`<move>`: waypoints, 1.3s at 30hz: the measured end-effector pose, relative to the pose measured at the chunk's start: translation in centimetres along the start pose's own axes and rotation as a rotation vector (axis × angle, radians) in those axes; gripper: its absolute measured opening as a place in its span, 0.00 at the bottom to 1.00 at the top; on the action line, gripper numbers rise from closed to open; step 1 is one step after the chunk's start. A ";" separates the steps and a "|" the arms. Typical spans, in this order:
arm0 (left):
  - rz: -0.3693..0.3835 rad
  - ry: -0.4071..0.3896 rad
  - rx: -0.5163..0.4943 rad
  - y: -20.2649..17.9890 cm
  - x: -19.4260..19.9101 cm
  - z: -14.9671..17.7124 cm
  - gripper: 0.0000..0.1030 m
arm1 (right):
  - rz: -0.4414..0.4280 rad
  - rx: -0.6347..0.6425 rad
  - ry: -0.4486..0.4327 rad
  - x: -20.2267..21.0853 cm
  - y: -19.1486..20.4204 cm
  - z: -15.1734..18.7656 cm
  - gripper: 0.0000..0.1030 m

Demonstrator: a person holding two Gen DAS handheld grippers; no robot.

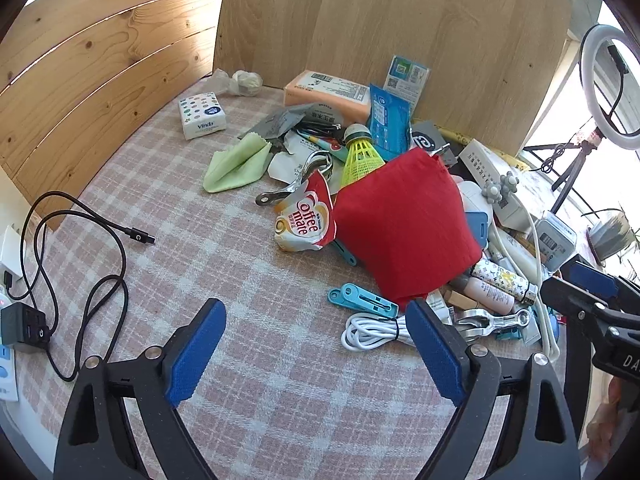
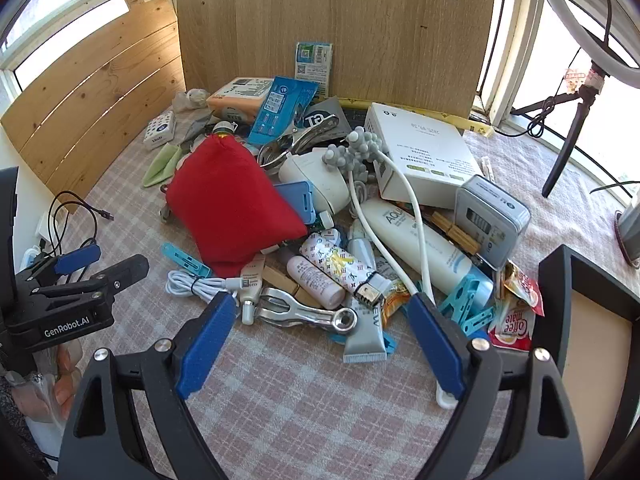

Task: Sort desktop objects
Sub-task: 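Grasp the red cloth pouch with both grippers and lift it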

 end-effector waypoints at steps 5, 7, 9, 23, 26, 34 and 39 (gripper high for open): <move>0.000 -0.024 -0.026 -1.0 1.1 0.0 0.81 | -0.022 0.075 0.011 -0.6 0.9 -4.1 0.65; 0.008 -0.027 -0.046 -1.8 0.9 -0.1 0.81 | -0.036 0.105 0.023 -0.8 1.6 -5.2 0.65; 0.030 -0.023 -0.051 -2.5 0.4 -0.2 0.81 | -0.074 0.133 0.057 -1.4 2.6 -5.7 0.65; 0.139 0.043 0.025 -3.4 -5.0 -1.3 0.83 | -0.130 0.176 0.159 -6.6 5.5 -6.8 0.66; 0.158 0.042 0.055 -3.3 -5.8 -1.5 0.83 | -0.141 0.176 0.179 -7.6 5.9 -6.7 0.67; 0.224 0.037 0.080 -4.1 -6.9 -2.5 0.83 | -0.182 0.198 0.206 -9.2 7.8 -6.6 0.67; 0.246 0.027 0.067 -5.0 -6.9 -2.9 0.81 | -0.185 0.225 0.209 -9.5 8.5 -5.8 0.65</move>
Point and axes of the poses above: each gripper's, at about its wrist camera, not at the fingertips, and x roughly against the way its jaws point, y to its left, z to its underside, the point moved 9 cm from there along -x, roughly the way its jaws point, and after that the axes turned 4 degrees about y, right-handed, at the moved point
